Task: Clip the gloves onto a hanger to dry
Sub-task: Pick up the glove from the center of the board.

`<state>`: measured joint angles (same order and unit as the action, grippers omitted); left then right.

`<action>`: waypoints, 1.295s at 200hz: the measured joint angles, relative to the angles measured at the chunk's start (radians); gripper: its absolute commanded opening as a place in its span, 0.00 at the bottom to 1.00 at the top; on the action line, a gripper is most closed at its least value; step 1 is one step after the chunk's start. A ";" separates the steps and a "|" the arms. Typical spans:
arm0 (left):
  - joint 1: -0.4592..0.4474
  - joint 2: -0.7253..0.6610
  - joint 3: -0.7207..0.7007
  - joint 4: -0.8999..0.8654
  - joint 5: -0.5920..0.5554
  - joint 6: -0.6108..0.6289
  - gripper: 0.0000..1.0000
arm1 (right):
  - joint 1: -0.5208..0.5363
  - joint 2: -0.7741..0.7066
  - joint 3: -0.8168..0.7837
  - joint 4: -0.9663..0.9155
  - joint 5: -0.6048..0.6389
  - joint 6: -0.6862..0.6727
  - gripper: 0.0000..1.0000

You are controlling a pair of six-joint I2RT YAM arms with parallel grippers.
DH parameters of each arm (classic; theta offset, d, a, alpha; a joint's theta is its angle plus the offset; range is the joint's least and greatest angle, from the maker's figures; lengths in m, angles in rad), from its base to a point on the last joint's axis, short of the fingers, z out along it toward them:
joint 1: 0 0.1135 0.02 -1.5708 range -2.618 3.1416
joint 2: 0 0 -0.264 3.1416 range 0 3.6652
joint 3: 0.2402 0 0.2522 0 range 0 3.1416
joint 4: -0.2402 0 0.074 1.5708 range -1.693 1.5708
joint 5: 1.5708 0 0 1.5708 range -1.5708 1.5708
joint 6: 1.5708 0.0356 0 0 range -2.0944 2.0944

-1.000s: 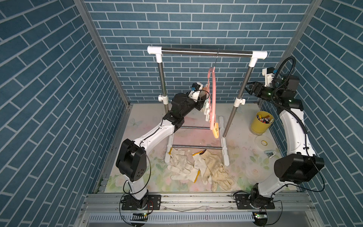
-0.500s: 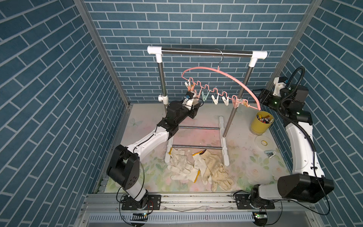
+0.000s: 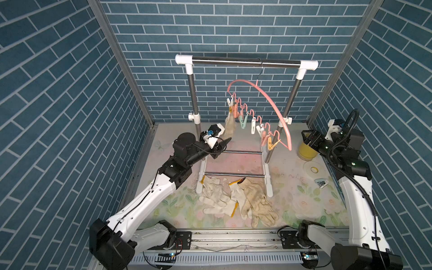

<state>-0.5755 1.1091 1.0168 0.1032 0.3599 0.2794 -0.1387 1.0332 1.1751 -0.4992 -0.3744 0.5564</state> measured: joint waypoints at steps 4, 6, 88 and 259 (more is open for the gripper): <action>-0.002 -0.013 -0.008 -0.021 0.001 0.013 0.49 | 0.000 -0.006 -0.008 -0.005 -0.002 0.008 0.76; -0.004 -0.019 -0.012 -0.031 0.002 0.021 0.49 | 0.000 -0.009 -0.013 -0.008 -0.003 0.014 0.75; -0.053 -0.144 -0.148 -0.277 -0.114 -0.126 0.44 | 0.047 -0.082 -0.147 -0.183 -0.051 0.119 0.67; -0.019 -0.037 -0.368 -0.563 -0.350 -1.172 0.46 | 0.160 -0.130 -0.199 -0.192 -0.006 0.127 0.69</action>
<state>-0.5949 1.0725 0.6491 -0.4603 0.0097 -0.8925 0.0216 0.9028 0.9764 -0.6910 -0.3809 0.6830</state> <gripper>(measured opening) 0.467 0.685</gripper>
